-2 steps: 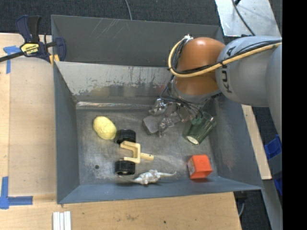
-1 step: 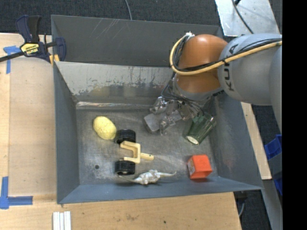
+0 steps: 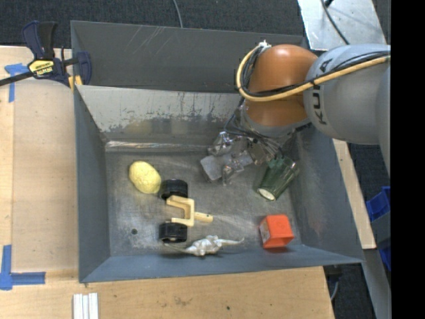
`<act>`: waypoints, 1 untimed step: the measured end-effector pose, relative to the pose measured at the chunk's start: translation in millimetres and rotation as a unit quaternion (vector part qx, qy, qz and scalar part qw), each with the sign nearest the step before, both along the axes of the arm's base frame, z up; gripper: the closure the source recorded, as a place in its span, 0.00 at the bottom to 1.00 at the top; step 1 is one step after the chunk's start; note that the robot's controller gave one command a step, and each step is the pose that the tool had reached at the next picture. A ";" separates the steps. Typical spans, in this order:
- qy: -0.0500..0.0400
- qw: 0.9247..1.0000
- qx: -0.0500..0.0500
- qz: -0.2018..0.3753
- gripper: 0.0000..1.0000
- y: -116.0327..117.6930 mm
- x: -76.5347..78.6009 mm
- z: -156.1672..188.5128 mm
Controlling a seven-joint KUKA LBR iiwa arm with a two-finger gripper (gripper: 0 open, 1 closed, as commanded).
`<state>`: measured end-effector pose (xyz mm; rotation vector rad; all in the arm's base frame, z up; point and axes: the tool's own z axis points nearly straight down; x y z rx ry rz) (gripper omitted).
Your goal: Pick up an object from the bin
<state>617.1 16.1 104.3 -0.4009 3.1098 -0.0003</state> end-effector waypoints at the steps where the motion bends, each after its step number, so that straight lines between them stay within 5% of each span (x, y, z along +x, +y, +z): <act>1: 0.002 1.000 0.000 0.000 1.00 -0.1 -0.7 6.4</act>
Offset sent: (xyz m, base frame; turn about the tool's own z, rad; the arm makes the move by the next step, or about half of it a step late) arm -0.0001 0.0000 0.0080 0.0000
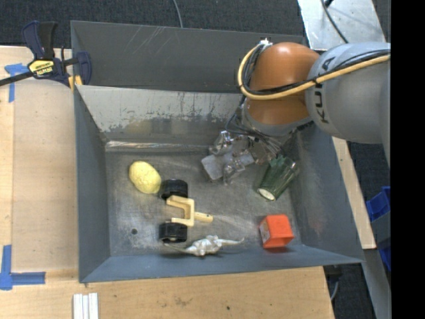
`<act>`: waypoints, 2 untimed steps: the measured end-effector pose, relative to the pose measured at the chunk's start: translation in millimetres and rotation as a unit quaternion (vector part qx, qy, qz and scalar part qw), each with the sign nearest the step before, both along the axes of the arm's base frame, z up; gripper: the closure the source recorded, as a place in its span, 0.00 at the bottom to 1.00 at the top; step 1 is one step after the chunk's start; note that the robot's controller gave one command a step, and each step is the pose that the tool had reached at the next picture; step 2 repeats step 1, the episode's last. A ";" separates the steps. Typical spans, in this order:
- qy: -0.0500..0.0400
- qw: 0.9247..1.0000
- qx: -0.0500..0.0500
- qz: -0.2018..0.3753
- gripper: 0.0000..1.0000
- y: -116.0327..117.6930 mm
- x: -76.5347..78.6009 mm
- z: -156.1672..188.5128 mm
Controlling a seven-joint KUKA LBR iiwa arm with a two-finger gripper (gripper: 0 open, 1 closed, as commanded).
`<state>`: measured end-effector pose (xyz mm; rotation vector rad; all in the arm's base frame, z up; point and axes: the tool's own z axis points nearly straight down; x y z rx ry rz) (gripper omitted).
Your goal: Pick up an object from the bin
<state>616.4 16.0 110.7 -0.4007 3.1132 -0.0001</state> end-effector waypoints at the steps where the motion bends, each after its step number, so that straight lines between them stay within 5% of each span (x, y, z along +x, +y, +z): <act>1: 0.004 1.000 0.000 0.000 1.00 0.0 -2.3 19.7; 2: 0.004 1.000 0.000 0.000 1.00 0.0 -2.3 19.7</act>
Offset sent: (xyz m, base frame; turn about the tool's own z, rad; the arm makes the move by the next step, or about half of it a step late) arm 0.0000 0.0001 0.0248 0.0000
